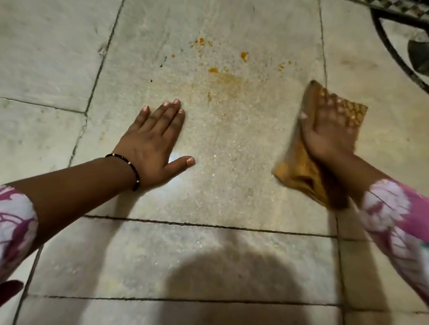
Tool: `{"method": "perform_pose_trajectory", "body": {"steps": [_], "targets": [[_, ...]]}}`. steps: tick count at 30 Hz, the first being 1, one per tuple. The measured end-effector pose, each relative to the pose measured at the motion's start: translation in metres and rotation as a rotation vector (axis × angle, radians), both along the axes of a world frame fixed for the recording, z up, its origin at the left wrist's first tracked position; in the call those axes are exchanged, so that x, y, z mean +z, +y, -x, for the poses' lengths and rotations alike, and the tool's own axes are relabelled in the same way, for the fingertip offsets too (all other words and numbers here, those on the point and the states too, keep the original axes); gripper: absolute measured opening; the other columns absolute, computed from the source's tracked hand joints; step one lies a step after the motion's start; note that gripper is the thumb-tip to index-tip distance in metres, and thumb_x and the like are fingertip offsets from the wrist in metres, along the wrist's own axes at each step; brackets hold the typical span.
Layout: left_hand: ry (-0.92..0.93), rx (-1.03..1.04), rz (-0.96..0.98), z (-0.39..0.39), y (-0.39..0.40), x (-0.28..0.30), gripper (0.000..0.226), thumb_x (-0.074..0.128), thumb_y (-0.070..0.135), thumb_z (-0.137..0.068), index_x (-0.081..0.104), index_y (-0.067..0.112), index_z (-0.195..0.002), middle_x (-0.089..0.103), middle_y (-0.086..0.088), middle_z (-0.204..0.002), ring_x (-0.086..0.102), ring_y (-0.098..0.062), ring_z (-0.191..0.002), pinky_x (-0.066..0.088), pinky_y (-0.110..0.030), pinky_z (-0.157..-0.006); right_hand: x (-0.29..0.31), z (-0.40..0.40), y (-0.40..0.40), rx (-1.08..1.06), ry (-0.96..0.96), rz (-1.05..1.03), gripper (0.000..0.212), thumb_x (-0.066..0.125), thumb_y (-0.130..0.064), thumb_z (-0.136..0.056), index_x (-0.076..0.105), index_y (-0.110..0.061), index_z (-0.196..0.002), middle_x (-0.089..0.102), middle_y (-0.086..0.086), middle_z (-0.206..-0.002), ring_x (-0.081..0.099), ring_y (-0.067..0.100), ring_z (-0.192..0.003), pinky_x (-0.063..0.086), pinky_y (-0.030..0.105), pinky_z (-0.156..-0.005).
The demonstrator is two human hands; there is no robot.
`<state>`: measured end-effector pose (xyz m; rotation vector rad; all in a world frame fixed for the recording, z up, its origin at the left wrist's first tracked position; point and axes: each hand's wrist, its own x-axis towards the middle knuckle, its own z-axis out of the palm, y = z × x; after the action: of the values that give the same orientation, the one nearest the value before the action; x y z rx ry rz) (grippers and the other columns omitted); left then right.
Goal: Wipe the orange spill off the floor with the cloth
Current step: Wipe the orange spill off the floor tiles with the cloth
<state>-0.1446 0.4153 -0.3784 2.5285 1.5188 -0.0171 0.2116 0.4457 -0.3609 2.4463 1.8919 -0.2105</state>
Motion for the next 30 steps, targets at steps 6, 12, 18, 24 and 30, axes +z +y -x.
{"method": "perform_pose_trajectory", "body": {"steps": [6,12,18,24,30], "targets": [[-0.013,0.009,-0.006,0.001,-0.002,0.002,0.096,0.011,0.075,-0.082,0.007,0.009,-0.151,0.004,-0.01,-0.159,0.004,-0.022,-0.146,0.001,-0.041,-0.118,-0.006,0.127,0.0,0.336,0.062,0.016,0.071,0.016,-0.055,-0.096,-0.003,-0.016,-0.151,-0.005,0.003,-0.16,-0.006,0.021,-0.146,-0.003,0.048,-0.116],[-0.092,0.015,0.025,0.001,-0.002,0.007,0.094,0.014,0.074,-0.082,0.008,0.011,-0.151,0.003,-0.007,-0.159,0.002,-0.018,-0.146,-0.003,-0.037,-0.117,0.006,0.036,-0.094,0.457,0.053,0.043,0.071,0.021,-0.062,-0.09,0.004,-0.03,-0.151,0.0,-0.008,-0.158,0.001,0.015,-0.146,0.004,0.047,-0.117],[-0.145,0.241,-0.029,0.01,0.022,0.009,0.092,0.012,0.072,-0.083,0.002,0.011,-0.151,-0.004,-0.006,-0.16,-0.006,-0.018,-0.146,-0.011,-0.042,-0.116,0.0,-0.009,0.036,-0.154,0.044,-0.033,0.076,0.016,-0.063,-0.091,0.001,-0.021,-0.152,-0.001,0.001,-0.16,-0.002,0.02,-0.146,-0.003,0.045,-0.116],[-0.083,0.328,-0.07,0.009,0.031,0.0,0.094,0.013,0.075,-0.085,-0.001,0.01,-0.151,-0.007,-0.006,-0.159,-0.007,-0.017,-0.146,-0.017,-0.043,-0.115,-0.006,0.087,0.153,0.001,0.077,0.006,0.068,0.018,-0.051,-0.096,0.002,-0.014,-0.151,-0.003,0.004,-0.16,-0.003,0.022,-0.146,-0.002,0.048,-0.115],[-0.101,0.361,-0.043,0.008,0.03,0.007,0.093,0.017,0.074,-0.086,0.003,0.008,-0.151,-0.006,-0.008,-0.159,-0.008,-0.016,-0.146,-0.017,-0.044,-0.115,0.0,0.063,0.038,0.511,0.011,0.002,0.071,0.014,-0.062,-0.092,-0.001,-0.027,-0.151,-0.004,-0.006,-0.16,-0.003,0.015,-0.146,-0.002,0.043,-0.116]]}}
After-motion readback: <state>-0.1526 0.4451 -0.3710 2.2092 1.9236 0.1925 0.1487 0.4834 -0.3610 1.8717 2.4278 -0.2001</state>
